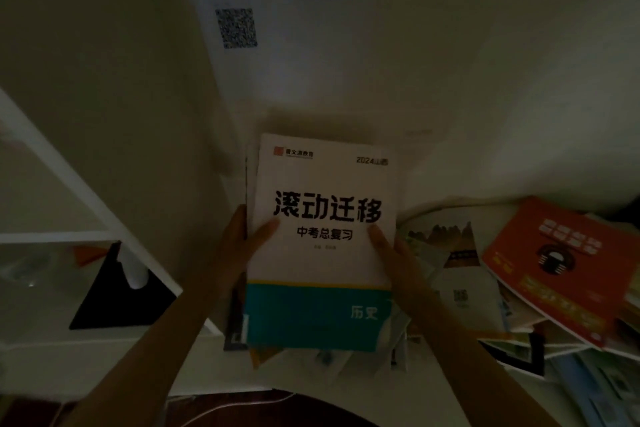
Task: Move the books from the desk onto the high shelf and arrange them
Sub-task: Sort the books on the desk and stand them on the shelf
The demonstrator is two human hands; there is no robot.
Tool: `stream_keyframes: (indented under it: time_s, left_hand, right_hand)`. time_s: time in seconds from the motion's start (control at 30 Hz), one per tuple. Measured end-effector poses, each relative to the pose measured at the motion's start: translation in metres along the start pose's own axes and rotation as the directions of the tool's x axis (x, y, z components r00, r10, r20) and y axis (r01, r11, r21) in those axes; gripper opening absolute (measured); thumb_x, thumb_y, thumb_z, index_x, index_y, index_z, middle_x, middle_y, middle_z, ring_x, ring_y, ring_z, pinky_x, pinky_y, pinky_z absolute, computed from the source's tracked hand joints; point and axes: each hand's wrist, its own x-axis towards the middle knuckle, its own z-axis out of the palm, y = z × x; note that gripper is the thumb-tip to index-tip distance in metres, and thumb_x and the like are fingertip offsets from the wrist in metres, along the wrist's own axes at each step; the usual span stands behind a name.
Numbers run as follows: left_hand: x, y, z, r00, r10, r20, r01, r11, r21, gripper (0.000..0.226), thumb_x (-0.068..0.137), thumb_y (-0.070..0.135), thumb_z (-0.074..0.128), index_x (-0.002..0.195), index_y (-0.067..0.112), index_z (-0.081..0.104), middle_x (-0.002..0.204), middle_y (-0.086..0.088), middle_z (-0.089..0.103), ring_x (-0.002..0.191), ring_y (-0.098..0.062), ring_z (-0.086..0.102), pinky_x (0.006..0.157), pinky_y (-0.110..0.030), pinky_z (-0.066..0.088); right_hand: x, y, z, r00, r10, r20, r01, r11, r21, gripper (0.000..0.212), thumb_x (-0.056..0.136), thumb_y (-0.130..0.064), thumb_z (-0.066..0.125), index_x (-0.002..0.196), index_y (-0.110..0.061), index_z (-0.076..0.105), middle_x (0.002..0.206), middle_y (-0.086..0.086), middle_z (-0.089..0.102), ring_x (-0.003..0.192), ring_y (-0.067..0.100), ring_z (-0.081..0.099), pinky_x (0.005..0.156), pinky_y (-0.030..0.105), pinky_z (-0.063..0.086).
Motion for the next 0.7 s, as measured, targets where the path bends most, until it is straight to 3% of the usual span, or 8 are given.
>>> stream_keyframes:
  time_s: [0.07,0.13,0.2,0.3,0.37,0.5,0.6,0.7]
  left_hand:
    - [0.004,-0.010,0.007,0.998,0.064,0.009,-0.064,0.998,0.004,0.062,0.066,0.052,0.076,0.117,0.032,0.047,0.115,0.003,0.062,0.101,-0.013,0.065,0.077,-0.033,0.057]
    - [0.007,-0.024,0.015,0.996,0.090,-0.006,-0.091,0.995,-0.045,0.040,0.086,0.029,0.063,0.120,0.033,0.042,0.114,0.006,0.059,0.094,-0.004,0.066,0.071,-0.024,0.056]
    - [0.007,-0.040,0.021,0.999,0.047,-0.012,-0.048,0.996,-0.069,0.045,0.093,0.016,0.051,0.132,0.032,0.034,0.117,0.008,0.057,0.095,-0.003,0.065,0.072,-0.023,0.056]
    - [0.005,-0.062,0.023,0.999,-0.023,-0.027,0.023,1.000,-0.011,0.064,0.090,0.025,0.054,0.144,0.033,0.020,0.134,0.004,0.047,0.117,-0.013,0.052,0.093,-0.033,0.050]
    - [0.003,-0.066,0.024,0.997,-0.045,-0.055,0.047,0.998,0.032,0.067,0.092,0.026,0.053,0.146,0.030,0.014,0.136,0.005,0.040,0.124,-0.015,0.042,0.101,-0.030,0.039]
    - [-0.013,-0.053,0.030,0.994,0.058,-0.088,-0.052,0.996,0.077,0.049,0.094,0.017,0.051,0.136,0.027,0.028,0.114,0.017,0.048,0.099,0.001,0.051,0.082,-0.011,0.044]
    - [-0.034,-0.037,0.023,0.990,0.110,-0.088,-0.103,0.992,0.077,0.038,0.091,0.020,0.057,0.126,0.021,0.043,0.111,0.004,0.058,0.102,-0.013,0.059,0.082,-0.024,0.051]
    - [-0.061,-0.008,0.013,0.972,0.209,-0.112,-0.187,0.966,0.180,0.029,0.089,0.024,0.060,0.115,0.023,0.047,0.105,0.006,0.059,0.099,-0.016,0.059,0.077,-0.023,0.050]
  right_hand:
    - [-0.004,-0.003,-0.010,0.996,-0.088,0.010,0.088,0.995,-0.035,0.033,0.089,-0.034,0.053,0.118,-0.017,0.058,0.111,0.004,0.068,0.095,0.020,0.068,0.080,0.037,0.057]
    - [-0.009,0.000,-0.016,0.991,-0.130,0.025,0.131,0.991,-0.039,0.030,0.091,-0.029,0.051,0.119,-0.017,0.057,0.112,0.003,0.068,0.097,0.020,0.067,0.083,0.039,0.057]
    - [-0.014,0.007,-0.016,0.988,-0.147,0.037,0.149,0.988,-0.037,0.022,0.093,-0.024,0.050,0.114,-0.020,0.057,0.107,0.000,0.068,0.092,0.017,0.068,0.077,0.035,0.058]
    - [-0.019,0.019,-0.007,0.984,-0.178,0.022,0.180,0.975,-0.133,0.035,0.090,-0.020,0.058,0.124,-0.018,0.052,0.113,0.000,0.065,0.097,0.017,0.067,0.077,0.031,0.057]
    - [-0.020,0.022,0.000,0.976,-0.215,-0.039,0.207,0.965,-0.160,0.041,0.089,-0.020,0.061,0.128,-0.018,0.048,0.116,0.000,0.063,0.100,0.015,0.064,0.078,0.026,0.057]
    - [-0.032,0.019,0.011,0.957,-0.258,-0.135,0.241,0.962,-0.126,0.036,0.091,-0.018,0.057,0.126,-0.019,0.047,0.108,-0.004,0.061,0.094,0.011,0.061,0.067,0.014,0.055]
    - [-0.050,0.020,0.008,0.965,-0.225,-0.131,0.214,0.972,-0.092,0.039,0.089,-0.022,0.059,0.126,-0.013,0.051,0.117,0.005,0.064,0.096,0.018,0.064,0.072,0.026,0.058]
    - [-0.076,0.010,0.012,0.967,-0.239,-0.090,0.236,0.971,-0.045,0.039,0.088,-0.022,0.060,0.125,-0.014,0.053,0.115,0.006,0.065,0.095,0.018,0.065,0.068,0.026,0.058]
